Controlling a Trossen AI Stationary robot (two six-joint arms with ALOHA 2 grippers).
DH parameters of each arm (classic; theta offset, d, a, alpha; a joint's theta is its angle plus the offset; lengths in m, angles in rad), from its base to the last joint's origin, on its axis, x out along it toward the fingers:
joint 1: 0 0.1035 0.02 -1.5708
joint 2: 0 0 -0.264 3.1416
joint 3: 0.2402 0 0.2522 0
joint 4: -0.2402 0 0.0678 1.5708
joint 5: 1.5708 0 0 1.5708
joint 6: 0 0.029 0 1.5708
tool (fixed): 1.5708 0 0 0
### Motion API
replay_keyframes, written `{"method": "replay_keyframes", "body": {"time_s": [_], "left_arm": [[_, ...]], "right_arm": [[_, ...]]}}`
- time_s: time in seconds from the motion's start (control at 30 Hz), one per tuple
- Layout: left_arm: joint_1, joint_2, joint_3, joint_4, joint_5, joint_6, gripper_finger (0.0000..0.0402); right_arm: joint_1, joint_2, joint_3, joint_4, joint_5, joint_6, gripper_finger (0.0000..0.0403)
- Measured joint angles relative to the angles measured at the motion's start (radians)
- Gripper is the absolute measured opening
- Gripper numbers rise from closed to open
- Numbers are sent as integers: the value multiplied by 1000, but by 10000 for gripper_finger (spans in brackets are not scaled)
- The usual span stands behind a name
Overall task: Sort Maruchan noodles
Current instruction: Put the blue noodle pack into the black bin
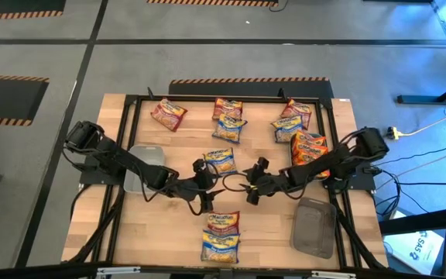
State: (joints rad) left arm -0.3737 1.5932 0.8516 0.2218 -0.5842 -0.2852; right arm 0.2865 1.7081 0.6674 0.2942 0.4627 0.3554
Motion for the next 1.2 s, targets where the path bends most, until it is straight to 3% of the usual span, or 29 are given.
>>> {"method": "replay_keyframes", "body": {"time_s": [0.4, 0.47, 0.6, 0.7, 0.93, 1.2], "left_arm": [[3, 0, 0, 34, 2, -3, 225], [7, -1, 0, 53, 14, -30, 225], [-18, 16, 0, 32, 213, -46, 225], [-78, 40, -2, 34, 284, -71, 225], [-180, 74, -2, 28, 289, -167, 225], [-208, 152, -2, 51, 315, -244, 225]], "right_arm": [[-24, 24, -1, 76, 15, -40, 243], [-24, 24, -1, 74, -22, -40, 243], [-10, 19, -1, 87, -147, -40, 243], [27, -5, 8, 104, -157, -39, 243], [148, -30, 32, 103, -107, -31, 243], [302, -21, 33, 189, -46, 12, 243]]}}
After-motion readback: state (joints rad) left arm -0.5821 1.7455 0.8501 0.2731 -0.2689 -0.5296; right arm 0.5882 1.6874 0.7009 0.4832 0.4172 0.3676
